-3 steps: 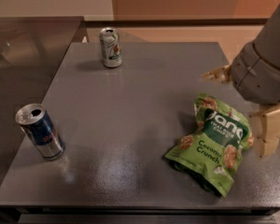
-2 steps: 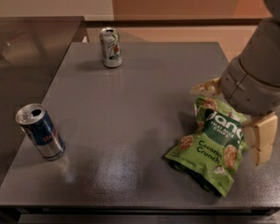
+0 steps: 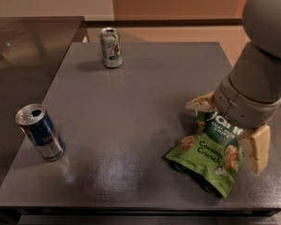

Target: Move green rice chip bag near 7up can

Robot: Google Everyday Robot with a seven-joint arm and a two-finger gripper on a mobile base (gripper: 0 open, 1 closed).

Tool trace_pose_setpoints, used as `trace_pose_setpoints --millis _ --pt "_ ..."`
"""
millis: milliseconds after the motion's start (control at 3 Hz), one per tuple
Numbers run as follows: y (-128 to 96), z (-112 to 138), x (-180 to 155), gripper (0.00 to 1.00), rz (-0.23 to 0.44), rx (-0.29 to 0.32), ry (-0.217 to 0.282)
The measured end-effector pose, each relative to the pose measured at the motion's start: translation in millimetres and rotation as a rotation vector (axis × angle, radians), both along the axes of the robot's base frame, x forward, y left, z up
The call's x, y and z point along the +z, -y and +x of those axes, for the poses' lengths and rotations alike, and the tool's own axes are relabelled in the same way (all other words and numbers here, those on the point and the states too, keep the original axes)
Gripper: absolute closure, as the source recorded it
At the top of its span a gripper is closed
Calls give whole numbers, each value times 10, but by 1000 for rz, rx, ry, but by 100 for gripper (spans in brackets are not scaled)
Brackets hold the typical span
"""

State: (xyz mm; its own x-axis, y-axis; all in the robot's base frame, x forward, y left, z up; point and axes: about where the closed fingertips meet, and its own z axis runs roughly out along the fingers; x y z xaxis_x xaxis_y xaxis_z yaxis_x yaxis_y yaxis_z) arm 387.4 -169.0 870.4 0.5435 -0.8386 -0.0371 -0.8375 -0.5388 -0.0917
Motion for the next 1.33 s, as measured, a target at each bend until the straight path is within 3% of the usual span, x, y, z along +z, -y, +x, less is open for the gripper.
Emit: trace_pose_setpoints --millis 333,667,1000,1333 --pt "61 1 -69 16 -19 28 -5" --pt "102 1 -112 21 -32 46 -8" --pt "114 -7 -140 80 -47 68 -10" --pt "-29 6 66 99 -25 74 30"
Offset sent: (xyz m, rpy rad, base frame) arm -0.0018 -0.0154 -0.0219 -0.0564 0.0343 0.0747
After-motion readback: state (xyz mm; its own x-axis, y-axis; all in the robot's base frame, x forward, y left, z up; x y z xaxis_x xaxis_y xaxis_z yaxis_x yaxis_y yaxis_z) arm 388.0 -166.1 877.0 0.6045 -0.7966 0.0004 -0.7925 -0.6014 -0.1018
